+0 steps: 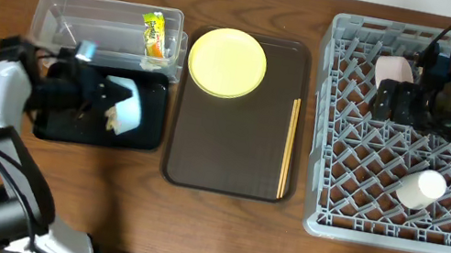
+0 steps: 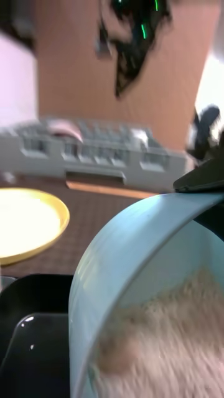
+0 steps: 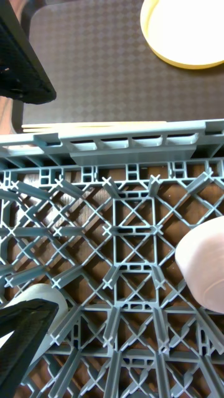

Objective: Sort waste into correct bins and load items into the dishwasher rack
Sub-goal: 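Carry the blue bowl left and tip the rice into the black tray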

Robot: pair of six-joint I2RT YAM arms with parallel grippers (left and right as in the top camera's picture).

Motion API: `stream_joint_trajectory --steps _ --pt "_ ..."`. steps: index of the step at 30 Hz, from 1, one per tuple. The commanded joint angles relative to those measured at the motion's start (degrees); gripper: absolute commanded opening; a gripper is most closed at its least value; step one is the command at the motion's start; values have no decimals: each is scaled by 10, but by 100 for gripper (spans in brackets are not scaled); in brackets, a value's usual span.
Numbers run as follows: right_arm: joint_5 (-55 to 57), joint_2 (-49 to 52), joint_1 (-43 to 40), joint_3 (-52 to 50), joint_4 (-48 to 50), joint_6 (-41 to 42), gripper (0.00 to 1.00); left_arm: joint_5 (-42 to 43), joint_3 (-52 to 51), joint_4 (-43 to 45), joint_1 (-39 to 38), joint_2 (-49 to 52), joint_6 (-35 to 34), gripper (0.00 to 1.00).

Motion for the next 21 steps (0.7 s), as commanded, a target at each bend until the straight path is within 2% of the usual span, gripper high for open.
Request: stream_joint_trajectory --steps 1,10,21 --pt "-4 -2 -2 2 3 -7 98 137 -12 -2 28 32 19 6" --pt "-4 -2 -2 2 3 -7 98 196 -16 -2 36 86 19 6" --pt "-4 -2 -2 2 3 -12 98 199 -15 -26 37 86 -80 6"
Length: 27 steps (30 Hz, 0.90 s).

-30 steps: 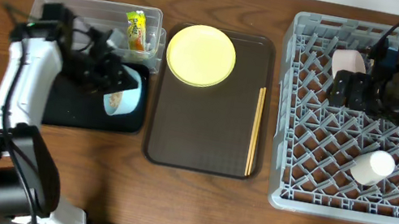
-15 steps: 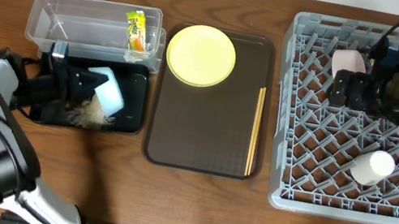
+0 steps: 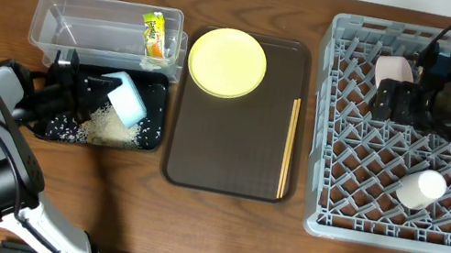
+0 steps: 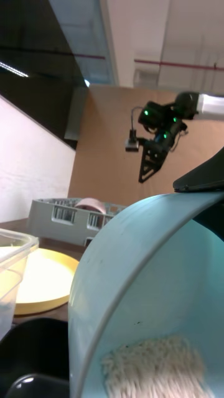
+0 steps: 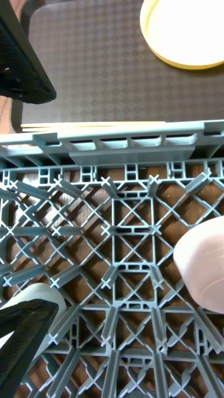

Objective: Sort waste into correct bins and load items into the dishwasher rack
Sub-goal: 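Carry the blue bowl left and tip the rice into the black tray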

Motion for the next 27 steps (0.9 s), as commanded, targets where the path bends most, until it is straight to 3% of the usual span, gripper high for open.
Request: stream_joint_trajectory --steps 1,6,10,12,15,19,21,27 --pt "-4 -2 -2 2 1 -9 98 18 -1 -16 1 1 -55 6" --pt "-4 -2 -2 2 1 -9 98 18 -1 -29 1 1 -98 6" --pt "-4 -2 -2 2 1 -9 98 18 -1 26 1 1 -95 6" --pt "-4 -2 -2 2 1 -9 98 18 -1 60 1 0 -58 6" --pt "-4 -2 -2 2 1 -9 98 17 -1 75 1 -1 54 6" --pt "-4 -2 -2 2 1 -9 98 11 -1 86 1 -1 68 6" --pt "-4 -2 -2 2 1 -9 98 12 -1 85 1 -1 31 6" --pt "-4 -2 -2 2 1 -9 98 17 -1 72 1 -1 -183 6"
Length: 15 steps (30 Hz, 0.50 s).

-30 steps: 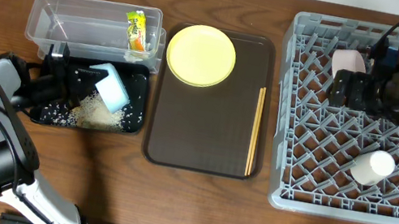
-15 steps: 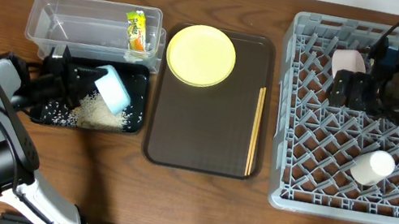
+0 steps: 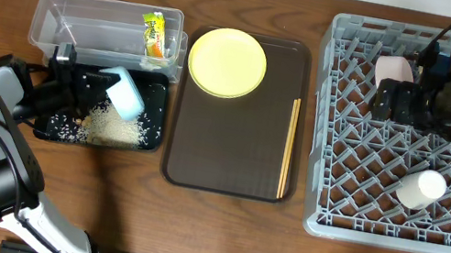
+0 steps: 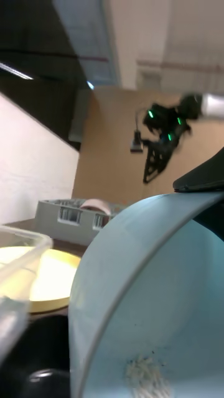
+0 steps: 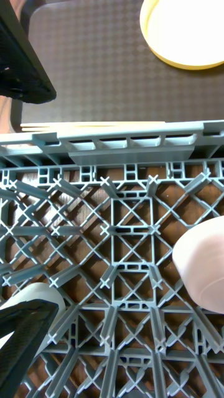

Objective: Sort waste into correct bins and load items into the dishwasher rack
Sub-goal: 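Carry the blue bowl left and tip the rice into the black tray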

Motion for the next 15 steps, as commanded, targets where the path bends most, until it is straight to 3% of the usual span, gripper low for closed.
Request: stream_joint_trajectory --steps 1,5,8,12,15 --pt "-4 -2 -2 2 0 -7 98 15 -1 4 2 -1 -116 6" --pt "-4 -2 -2 2 -1 -7 98 -16 -1 16 2 -1 -139 6" --pt "-4 -2 -2 2 -1 -7 98 16 -1 -11 0 -1 -155 6" --pt "-4 -2 -2 2 -1 -7 98 7 -1 41 0 -2 -138 6" --pt "-4 -2 -2 2 -2 -7 98 -13 -1 48 0 -2 -166 6"
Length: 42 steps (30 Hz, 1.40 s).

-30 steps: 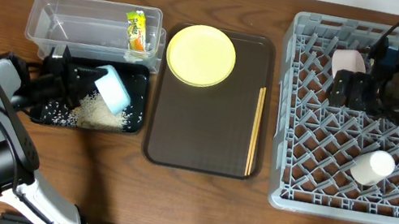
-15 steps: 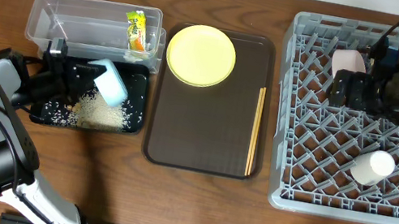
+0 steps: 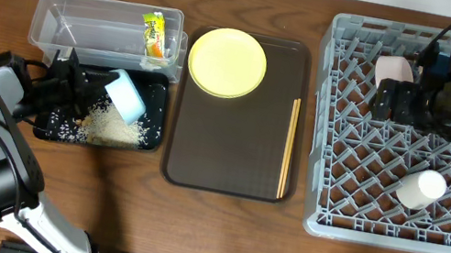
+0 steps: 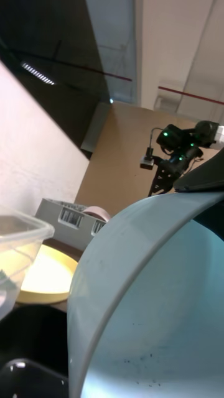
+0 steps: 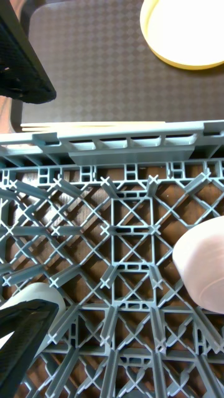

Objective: Sort waste into correct bins and load items into the dishwasher rack
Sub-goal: 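Carry the blue bowl left and tip the rice into the black tray, then bring the emptied blue bowl back and set it on the brown tray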

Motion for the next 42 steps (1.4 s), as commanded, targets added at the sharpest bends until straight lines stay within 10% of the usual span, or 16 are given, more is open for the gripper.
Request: stream_joint_trajectory --steps 1,17,28,42 --pt "-4 -2 -2 2 -2 -7 98 23 0 2 0 -2 -12 6" --pt "-4 -2 -2 2 -2 -7 99 14 2 -42 -38 -85 125 6" --pt "-4 -2 -2 2 0 -7 99 -405 3 -4 -256 -243 49 6" --pt "-4 -2 -2 2 -2 -7 99 -698 2 78 -569 -188 -29 7"
